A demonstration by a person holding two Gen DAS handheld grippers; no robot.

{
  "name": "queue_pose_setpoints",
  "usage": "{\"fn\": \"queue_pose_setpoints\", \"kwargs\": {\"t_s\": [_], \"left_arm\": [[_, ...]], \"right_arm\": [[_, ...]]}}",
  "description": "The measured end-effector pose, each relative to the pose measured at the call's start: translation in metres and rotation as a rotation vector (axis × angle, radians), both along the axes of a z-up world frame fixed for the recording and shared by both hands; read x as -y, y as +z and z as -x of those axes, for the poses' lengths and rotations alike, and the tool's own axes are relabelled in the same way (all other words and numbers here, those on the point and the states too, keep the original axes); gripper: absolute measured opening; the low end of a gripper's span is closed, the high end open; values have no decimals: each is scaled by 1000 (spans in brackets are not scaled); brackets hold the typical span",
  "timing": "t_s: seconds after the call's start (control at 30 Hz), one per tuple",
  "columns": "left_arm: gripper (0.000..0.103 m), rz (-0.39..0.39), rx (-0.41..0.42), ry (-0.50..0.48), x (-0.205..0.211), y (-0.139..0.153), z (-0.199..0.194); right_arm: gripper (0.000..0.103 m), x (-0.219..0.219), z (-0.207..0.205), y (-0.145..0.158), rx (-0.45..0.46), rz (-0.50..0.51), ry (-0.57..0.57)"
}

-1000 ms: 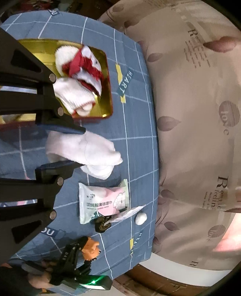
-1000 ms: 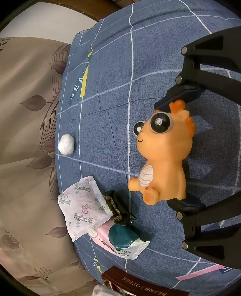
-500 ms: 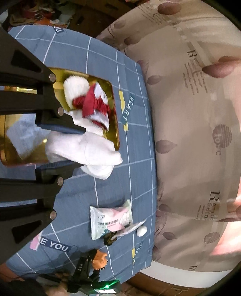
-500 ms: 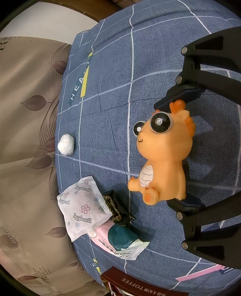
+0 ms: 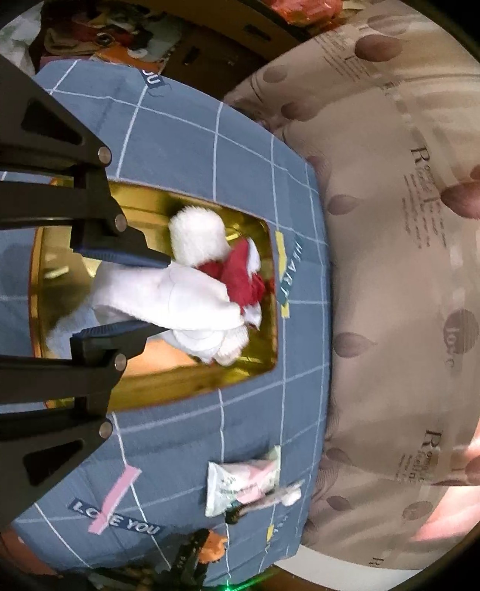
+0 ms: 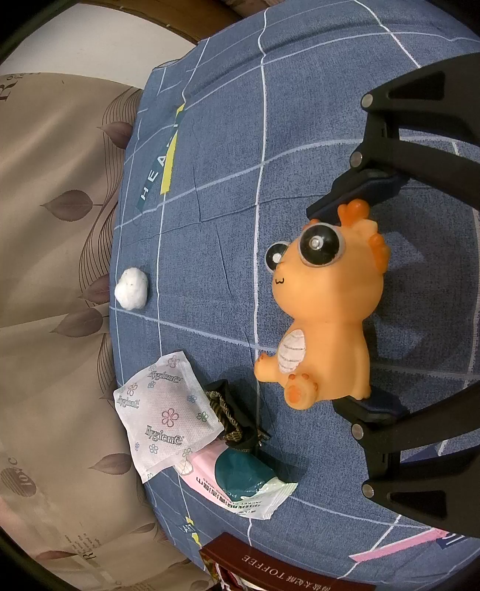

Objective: Organize soft objects
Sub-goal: 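Carry the white sock into the tin and open the left gripper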

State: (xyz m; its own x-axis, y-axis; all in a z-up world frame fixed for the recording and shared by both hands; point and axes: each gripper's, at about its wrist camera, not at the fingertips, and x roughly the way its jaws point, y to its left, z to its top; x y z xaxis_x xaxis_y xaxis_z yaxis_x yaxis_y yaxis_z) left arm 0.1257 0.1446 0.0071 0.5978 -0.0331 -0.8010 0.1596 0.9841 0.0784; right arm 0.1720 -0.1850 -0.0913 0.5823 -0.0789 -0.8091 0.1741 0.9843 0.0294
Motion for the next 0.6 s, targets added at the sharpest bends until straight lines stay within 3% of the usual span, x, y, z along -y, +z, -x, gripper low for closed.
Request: {"fn": "queue_pose_setpoints", "kwargs": {"t_s": [0.6], "left_arm": [[32, 30, -65, 114, -52, -33, -2]], "right_arm": [[78, 2, 1, 0, 1, -4, 8]]}}
